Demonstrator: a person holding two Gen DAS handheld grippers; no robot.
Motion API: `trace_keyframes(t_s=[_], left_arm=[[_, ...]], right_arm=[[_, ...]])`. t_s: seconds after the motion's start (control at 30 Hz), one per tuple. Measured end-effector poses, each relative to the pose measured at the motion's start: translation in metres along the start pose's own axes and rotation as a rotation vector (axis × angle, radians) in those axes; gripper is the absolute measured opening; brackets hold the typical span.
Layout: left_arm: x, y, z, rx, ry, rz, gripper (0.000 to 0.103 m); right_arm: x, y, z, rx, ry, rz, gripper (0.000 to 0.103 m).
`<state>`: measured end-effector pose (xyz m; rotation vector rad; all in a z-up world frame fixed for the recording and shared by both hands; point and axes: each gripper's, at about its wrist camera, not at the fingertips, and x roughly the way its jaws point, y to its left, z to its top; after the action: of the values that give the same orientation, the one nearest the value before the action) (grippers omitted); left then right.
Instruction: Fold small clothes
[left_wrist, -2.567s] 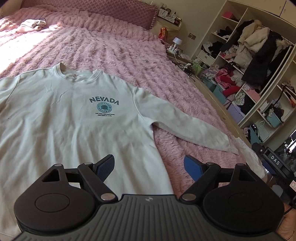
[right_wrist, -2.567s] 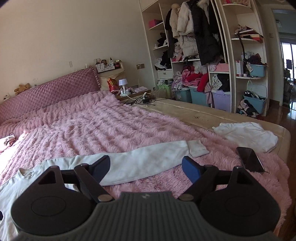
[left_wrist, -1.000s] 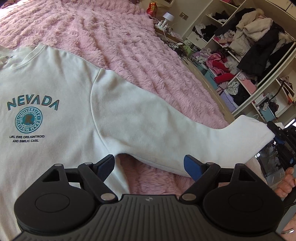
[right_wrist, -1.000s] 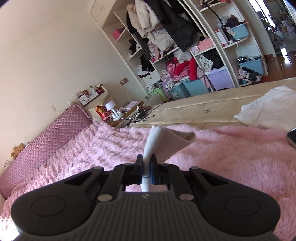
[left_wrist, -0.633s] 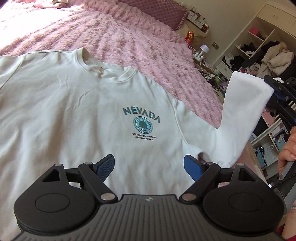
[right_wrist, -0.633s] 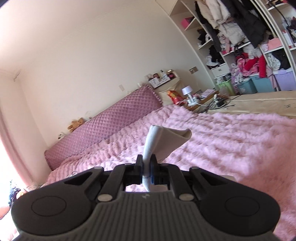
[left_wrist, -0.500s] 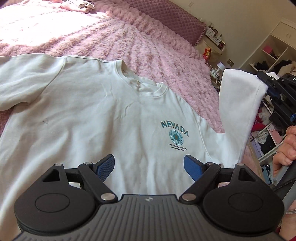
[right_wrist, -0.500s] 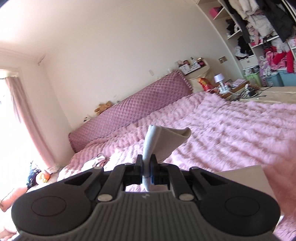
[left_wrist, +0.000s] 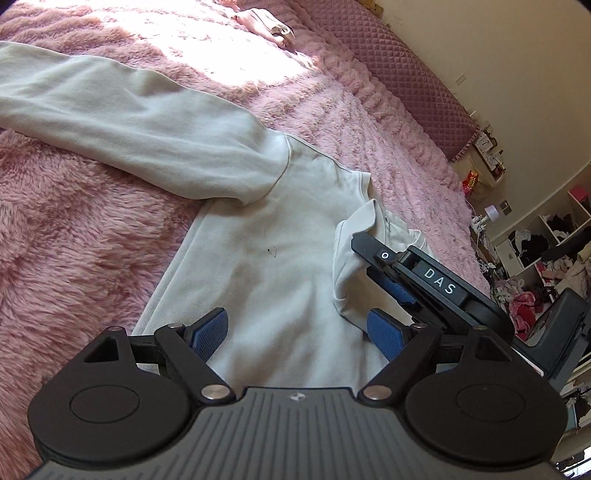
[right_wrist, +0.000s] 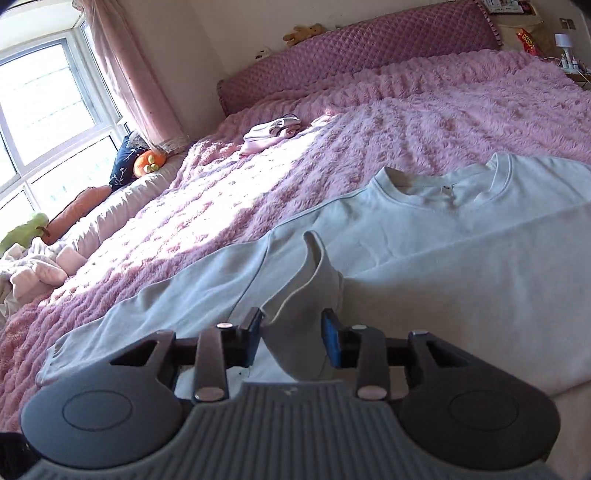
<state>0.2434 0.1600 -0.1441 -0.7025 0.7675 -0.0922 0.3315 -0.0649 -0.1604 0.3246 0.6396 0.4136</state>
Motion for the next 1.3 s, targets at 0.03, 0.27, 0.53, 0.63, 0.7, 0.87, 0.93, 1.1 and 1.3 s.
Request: trace_keyframes(t_s=[0.03, 0.27, 0.53, 0.63, 0.7, 0.87, 0.93, 1.1, 1.3], left_arm=[[0.002, -0.001, -0.003, 0.003, -0.001, -0.005, 0.099], [0.038, -0.017, -0.012, -0.044, 0.023, -0.018, 0.099], [0.074, -0.026, -0.018, -0.101, -0.005, -0.055, 0.099], [0.085, -0.022, -0.017, -0.135, -0.049, -0.042, 0.099], [0.089, -0.019, -0.014, -0.173, -0.084, -0.047, 0.099], [0.101, -0.018, 0.004, -0.249, -0.119, -0.07, 0.099], [0.105, -0.019, 0.009, -0.259, -0.127, -0.102, 0.096], [0.102, -0.036, 0.02, -0.167, -0.176, -0.155, 0.007], [0.057, -0.049, 0.02, -0.05, -0.342, -0.185, 0.007]], right_arm=[[-0.016, -0.008, 0.002, 0.001, -0.025, 0.01, 0.047], [-0.116, -0.071, 0.034, -0.117, -0.157, -0.214, 0.057], [-0.16, -0.146, 0.01, -0.421, -0.074, -0.586, 0.055], [-0.166, -0.165, 0.001, -0.409, -0.054, -0.606, 0.055], [-0.165, -0.168, -0.007, -0.464, -0.049, -0.639, 0.055], [-0.125, -0.166, -0.028, -0.791, 0.006, -0.838, 0.034], [-0.118, -0.172, -0.028, -0.776, 0.033, -0.818, 0.034], [-0.107, -0.181, -0.02, -0.722, 0.031, -0.845, 0.033], [-0.106, -0.168, -0.02, -0.747, 0.017, -0.791, 0.03]])
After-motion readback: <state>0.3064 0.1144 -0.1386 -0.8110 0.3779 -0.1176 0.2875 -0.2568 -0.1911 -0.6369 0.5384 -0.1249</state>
